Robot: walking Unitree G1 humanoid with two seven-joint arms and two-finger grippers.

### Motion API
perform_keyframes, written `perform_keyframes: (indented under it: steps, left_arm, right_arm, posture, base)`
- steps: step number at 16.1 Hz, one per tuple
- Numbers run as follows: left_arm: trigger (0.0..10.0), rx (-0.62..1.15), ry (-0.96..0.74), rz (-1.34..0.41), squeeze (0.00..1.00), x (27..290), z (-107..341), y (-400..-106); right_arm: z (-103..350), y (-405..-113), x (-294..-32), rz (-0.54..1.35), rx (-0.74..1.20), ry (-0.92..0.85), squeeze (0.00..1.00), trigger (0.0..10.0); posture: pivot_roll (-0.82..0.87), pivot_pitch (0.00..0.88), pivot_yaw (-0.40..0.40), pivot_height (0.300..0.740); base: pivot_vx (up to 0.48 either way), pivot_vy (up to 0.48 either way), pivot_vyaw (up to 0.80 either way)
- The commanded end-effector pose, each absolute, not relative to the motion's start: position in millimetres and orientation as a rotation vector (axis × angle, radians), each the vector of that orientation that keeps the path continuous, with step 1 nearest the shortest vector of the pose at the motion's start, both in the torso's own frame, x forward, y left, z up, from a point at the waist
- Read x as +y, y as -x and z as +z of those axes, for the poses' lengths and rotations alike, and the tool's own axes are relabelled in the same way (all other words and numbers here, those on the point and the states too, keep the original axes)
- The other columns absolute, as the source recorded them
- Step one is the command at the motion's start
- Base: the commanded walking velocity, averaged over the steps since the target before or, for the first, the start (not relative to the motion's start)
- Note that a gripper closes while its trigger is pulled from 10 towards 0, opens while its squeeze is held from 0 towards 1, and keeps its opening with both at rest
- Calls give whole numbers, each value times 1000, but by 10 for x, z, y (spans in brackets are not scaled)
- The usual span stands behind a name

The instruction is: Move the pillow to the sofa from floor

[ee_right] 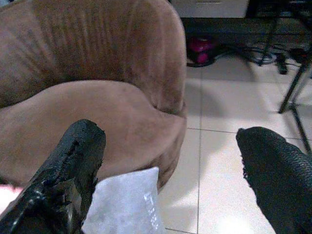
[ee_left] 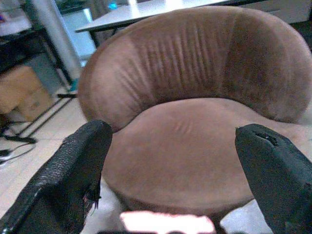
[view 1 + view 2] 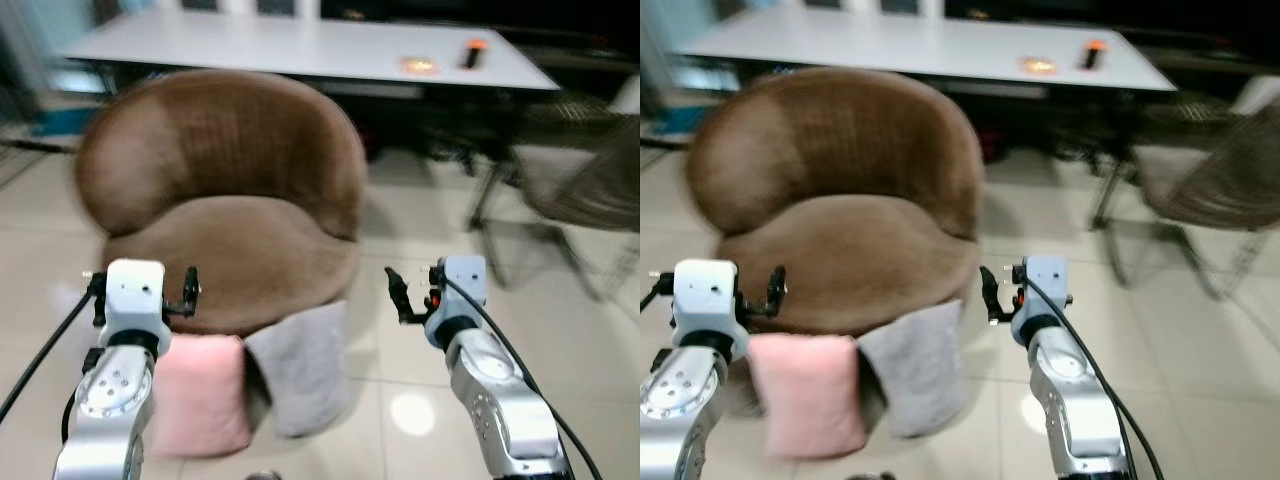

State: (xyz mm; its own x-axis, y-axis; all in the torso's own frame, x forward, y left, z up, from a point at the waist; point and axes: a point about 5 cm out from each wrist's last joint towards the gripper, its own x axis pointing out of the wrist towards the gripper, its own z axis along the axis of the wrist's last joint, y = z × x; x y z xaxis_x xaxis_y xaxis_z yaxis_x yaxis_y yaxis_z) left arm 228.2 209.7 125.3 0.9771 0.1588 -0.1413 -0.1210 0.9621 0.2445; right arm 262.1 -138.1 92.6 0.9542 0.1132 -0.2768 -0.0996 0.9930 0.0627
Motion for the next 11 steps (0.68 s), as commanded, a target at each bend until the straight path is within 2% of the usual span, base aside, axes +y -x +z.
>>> perform_keyframes:
  steps: [1, 6, 9, 10, 11]
  left_arm:
    - [10000, 148, -240, 125, 0, 2061, 1277, -2292]
    - [10000, 125, -238, 125, 0, 2054, 1291, -2311]
    - [10000, 79, -223, 117, 0, 2037, 1342, -2319]
    - [10000, 85, -217, 105, 0, 2028, 1338, -2316]
    - [10000, 83, -214, 103, 0, 2024, 1335, -2312]
  right_arm:
    - [961, -2621, -1427, 90, 263, -23, 1000, 10000]
    - [1014, -2664, -1443, 63, 209, 70, 1000, 10000]
    - [1014, -2667, -1440, 94, 211, 6, 1000, 10000]
    - [1017, -2668, -1433, 101, 205, 1, 808, 10000]
    - [1019, -2674, -1430, 100, 203, 1, 408, 10000]
  posture:
    - [-78, 0, -22, 740]
    - [-85, 0, -23, 740]
    - [-71, 0, -40, 740]
    - [-69, 0, -42, 740]
    - [-66, 0, -45, 740]
  base:
    - [0, -334, 0]
    - [0, -319, 0]
    - [0, 0, 0]
    - [0, 0, 0]
    - [0, 0, 0]
